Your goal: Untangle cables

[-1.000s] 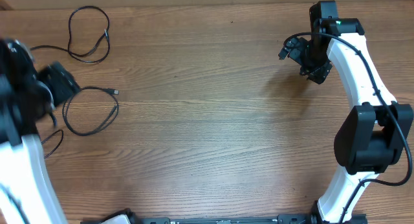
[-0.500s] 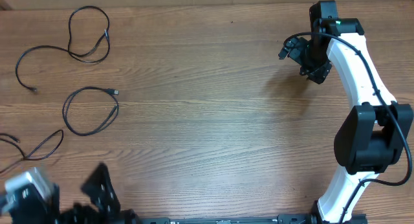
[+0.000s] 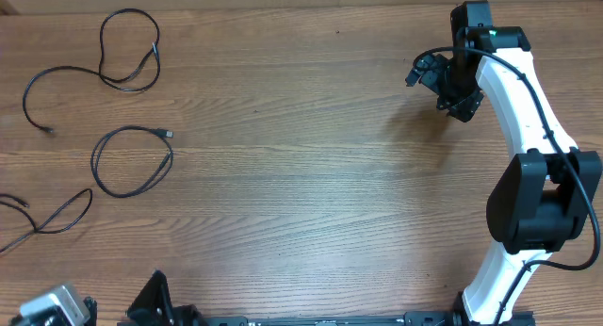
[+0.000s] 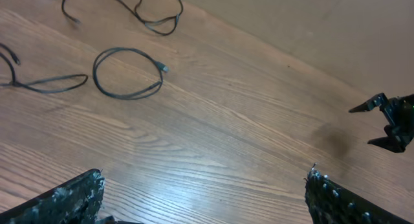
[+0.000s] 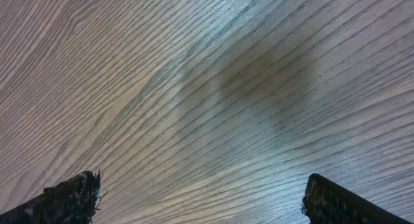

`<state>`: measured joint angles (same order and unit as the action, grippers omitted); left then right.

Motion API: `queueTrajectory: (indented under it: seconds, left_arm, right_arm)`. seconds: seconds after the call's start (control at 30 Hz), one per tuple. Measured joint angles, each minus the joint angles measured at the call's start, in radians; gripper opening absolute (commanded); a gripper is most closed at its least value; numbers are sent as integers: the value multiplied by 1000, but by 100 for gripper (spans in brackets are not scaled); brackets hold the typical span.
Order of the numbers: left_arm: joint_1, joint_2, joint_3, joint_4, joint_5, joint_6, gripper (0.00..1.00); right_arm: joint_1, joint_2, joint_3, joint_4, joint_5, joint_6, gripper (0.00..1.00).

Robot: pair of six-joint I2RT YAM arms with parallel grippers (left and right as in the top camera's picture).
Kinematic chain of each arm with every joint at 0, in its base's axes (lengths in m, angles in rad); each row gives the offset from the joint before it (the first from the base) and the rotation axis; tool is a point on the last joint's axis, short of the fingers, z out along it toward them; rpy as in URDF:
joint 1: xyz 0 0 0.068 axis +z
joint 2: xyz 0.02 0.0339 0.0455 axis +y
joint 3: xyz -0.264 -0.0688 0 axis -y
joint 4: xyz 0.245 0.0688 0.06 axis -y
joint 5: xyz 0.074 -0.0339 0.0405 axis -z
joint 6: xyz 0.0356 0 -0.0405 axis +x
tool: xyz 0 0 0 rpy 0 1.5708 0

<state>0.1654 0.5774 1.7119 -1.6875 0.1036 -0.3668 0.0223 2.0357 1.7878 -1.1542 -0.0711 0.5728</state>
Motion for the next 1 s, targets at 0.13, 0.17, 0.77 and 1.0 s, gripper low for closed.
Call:
queueTrajectory:
  seconds: [0.13,0.17,0.77,1.0]
  left_arm:
    - [-18,-68,-14,0,-24,1,100]
    - [-19,-93,-19,0,-27,3,100]
    - [-22,-554,-529,280,-52,8,100]
    - [-91,-562,-700,425,-52,12,100]
  right_arm:
    - [0,0,0,0,0,0,100]
    - [0,0,0,-1,0,0,100]
    - [0,0,0,-1,0,0,100]
    - [0,0,0,0,0,0,100]
